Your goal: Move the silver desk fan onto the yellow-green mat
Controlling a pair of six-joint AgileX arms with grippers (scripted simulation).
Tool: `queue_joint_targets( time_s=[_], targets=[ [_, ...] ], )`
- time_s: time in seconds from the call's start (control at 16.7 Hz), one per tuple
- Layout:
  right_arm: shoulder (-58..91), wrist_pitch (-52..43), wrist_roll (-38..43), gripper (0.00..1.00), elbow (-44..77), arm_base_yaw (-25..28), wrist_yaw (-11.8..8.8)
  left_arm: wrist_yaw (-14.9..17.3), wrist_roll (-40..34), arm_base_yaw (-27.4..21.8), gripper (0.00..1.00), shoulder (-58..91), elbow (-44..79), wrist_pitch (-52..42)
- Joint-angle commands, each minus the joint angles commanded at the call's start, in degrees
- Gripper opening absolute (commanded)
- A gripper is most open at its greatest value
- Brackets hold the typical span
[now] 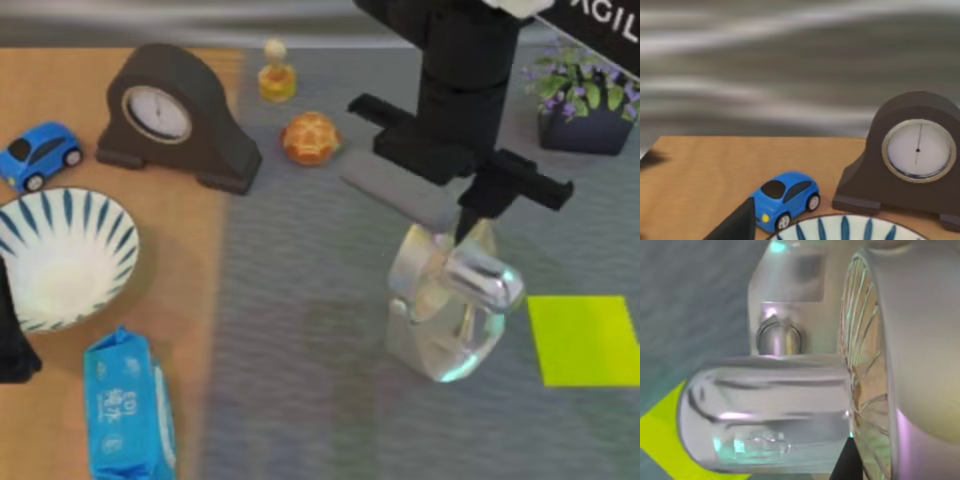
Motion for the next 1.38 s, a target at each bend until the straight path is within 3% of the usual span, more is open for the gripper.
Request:
queue_joint_targets(
  time_s=[0.36, 0.66, 1.02, 1.38],
  targets=[
    [-8.1, -0.2, -42.1, 0.0, -9.4, -5.0, -2.4, 0.0, 0.0, 0.0, 1.0, 0.0, 0.0, 0.0],
    [-16.1, 2.5, -81.5, 0.0, -18.2, -9.9, -2.8, 0.0, 0.0, 0.0, 1.0, 0.0, 0.0, 0.0],
    [-24.4, 7.7, -120.8, 0.0, -29.1, -15.8, -1.0, 0.0, 0.0, 0.0, 1.0, 0.0, 0.0, 0.0],
    [-29.2, 12.2, -146.3, 0.0, -37.2, -20.2, 1.9, 0.0, 0.0, 0.0, 1.0, 0.0, 0.0, 0.0]
  ],
)
